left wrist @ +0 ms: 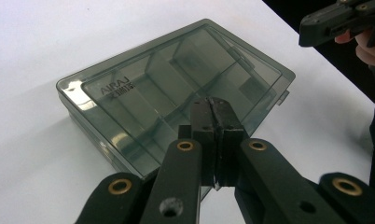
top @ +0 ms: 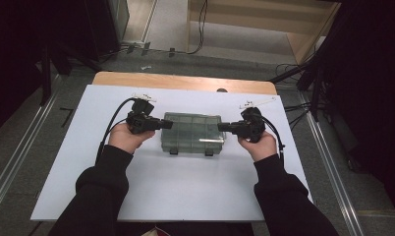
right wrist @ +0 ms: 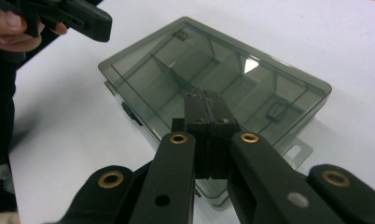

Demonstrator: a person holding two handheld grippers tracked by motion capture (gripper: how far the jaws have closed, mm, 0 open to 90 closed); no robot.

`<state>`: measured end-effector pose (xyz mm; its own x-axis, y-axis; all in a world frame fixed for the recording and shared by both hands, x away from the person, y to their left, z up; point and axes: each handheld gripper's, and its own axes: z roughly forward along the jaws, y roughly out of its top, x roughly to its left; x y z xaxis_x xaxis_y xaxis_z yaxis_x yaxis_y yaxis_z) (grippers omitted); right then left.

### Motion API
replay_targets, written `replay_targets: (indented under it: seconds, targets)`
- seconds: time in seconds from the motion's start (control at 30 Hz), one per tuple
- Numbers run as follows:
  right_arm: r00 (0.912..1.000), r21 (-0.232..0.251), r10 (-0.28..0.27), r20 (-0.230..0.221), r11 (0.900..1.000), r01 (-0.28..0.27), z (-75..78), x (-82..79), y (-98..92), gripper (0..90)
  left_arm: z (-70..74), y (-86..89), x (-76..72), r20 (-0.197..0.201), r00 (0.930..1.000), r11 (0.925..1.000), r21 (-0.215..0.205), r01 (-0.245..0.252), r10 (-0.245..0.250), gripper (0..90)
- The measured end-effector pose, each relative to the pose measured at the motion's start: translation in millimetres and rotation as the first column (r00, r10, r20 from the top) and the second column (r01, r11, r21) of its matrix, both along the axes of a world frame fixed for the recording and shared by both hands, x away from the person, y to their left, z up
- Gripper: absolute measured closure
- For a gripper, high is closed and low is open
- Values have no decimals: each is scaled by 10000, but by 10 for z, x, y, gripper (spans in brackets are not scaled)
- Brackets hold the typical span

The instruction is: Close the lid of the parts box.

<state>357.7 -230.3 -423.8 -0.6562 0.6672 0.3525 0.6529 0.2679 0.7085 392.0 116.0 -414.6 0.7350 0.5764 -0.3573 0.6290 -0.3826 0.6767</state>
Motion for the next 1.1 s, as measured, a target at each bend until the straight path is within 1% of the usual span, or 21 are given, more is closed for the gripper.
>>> replay_targets:
  seconds: [0.1,0.3,0.43,0.47,0.6,0.63,0.73,0.83,0.87,0.97,1.1]
  targets:
    - [10000,-92,-4,-95,10000,3,-28,-26,9,875,-20,6,-20,37,10000,10000,41,-5,5,899]
    - [9999,-213,-84,-71,9997,82,-91,-74,27,875,-58,21,-61,116,9999,9998,181,24,-26,898]
    - [9998,-298,-142,-160,9995,137,-126,-99,32,875,-65,54,-96,229,9997,9998,200,0,-4,898]
    - [9998,-324,-142,-117,9994,138,-132,-104,30,875,-68,62,-107,248,9997,9998,183,-20,15,898]
    - [9997,-299,-177,-174,9994,172,-159,-114,35,875,-98,86,-137,311,9995,9999,139,-56,52,898]
    - [9996,-303,-205,-193,9993,199,-167,-116,38,876,-108,84,-144,314,9995,9998,136,-112,108,898]
    - [9996,-353,-177,-229,9992,169,-194,-123,54,875,-138,67,-161,356,9993,9997,232,-64,56,898]
    - [9996,-441,-169,-239,9989,159,-211,-129,72,875,-161,48,-164,253,9996,9994,320,138,-146,897]
    - [9995,-455,-175,-245,9988,164,-215,-130,75,875,-166,45,-167,304,9995,9993,355,117,-128,897]
    - [9996,-486,-201,-200,9986,191,-236,-127,83,875,-189,49,-164,280,9996,9995,304,73,-81,898]
    - [9994,-572,-240,-263,9981,225,-272,-115,92,875,-234,30,-173,311,9995,9992,393,68,-80,898]
